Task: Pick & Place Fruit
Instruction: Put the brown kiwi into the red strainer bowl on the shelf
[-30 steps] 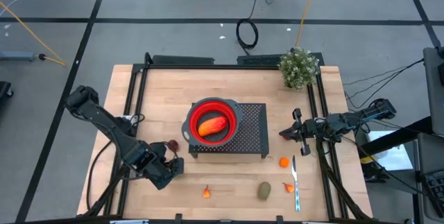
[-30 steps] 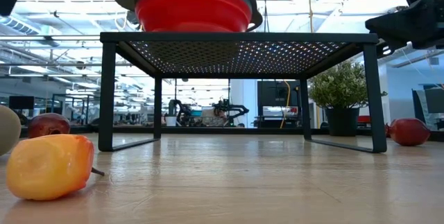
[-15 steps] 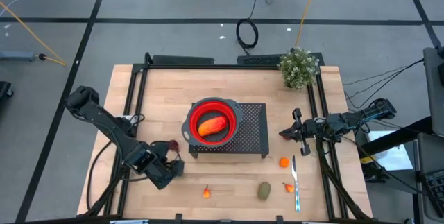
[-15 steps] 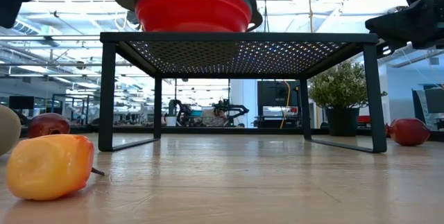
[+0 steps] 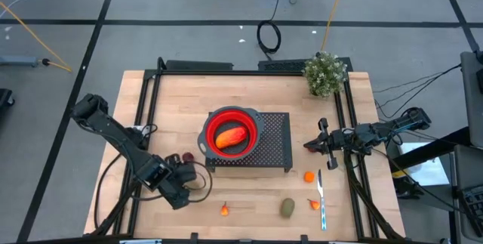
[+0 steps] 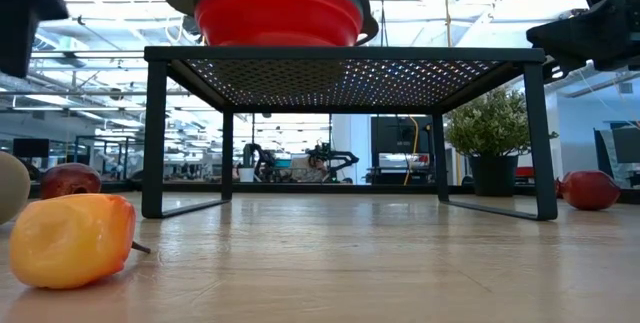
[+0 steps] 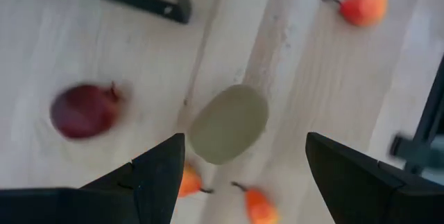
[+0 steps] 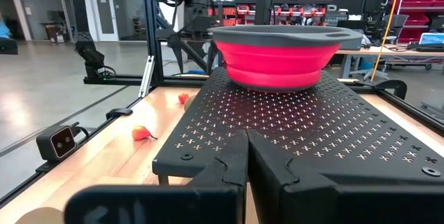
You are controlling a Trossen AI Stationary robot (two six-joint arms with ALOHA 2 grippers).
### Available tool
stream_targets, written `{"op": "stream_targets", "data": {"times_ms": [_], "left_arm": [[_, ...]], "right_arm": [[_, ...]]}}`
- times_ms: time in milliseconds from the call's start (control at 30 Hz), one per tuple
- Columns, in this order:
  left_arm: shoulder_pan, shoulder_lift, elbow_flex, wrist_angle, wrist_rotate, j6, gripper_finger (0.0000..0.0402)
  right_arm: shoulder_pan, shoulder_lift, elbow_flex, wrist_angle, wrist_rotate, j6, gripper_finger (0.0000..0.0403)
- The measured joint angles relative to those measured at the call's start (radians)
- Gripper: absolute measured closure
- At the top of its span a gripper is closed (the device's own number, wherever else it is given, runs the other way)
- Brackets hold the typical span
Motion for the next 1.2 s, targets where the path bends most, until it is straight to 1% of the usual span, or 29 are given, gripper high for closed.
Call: {"op": "stream_targets", "data": {"times_ms": [133, 233, 400, 600, 900, 1067, 1200], "left_arm": [[-0.005, 0.000, 0.000, 0.000, -0.001, 0.173, 0.0103], [-0.007, 0.000, 0.000, 0.003, -0.019, 0.238, 0.0103], [-0.006, 0.001, 0.000, 0.003, -0.069, 0.259, 0.0103], [-0.017, 0.063, 0.000, 0.008, -0.058, 0.264, 0.0103], [-0.027, 0.200, 0.000, 0.034, -0.051, 0.298, 0.0103], [-0.027, 0.247, 0.000, 0.092, -0.050, 0.370, 0.0103], [-0.028, 0.274, 0.000, 0.099, -0.042, 0.374, 0.0103]], "right_arm": [[0.000, 0.000, 0.000, 0.000, 0.000, 0.000, 0.0403], [0.000, 0.000, 0.000, 0.000, 0.000, 0.000, 0.0403], [0.000, 0.000, 0.000, 0.000, 0.000, 0.000, 0.0403], [0.000, 0.000, 0.000, 0.000, 0.000, 0.000, 0.0403], [0.000, 0.000, 0.000, 0.001, 0.000, 0.000, 0.0403], [0.000, 0.000, 0.000, 0.007, 0.000, 0.011, 0.0403], [0.000, 0.000, 0.000, 0.012, 0.000, 0.014, 0.0403]]}}
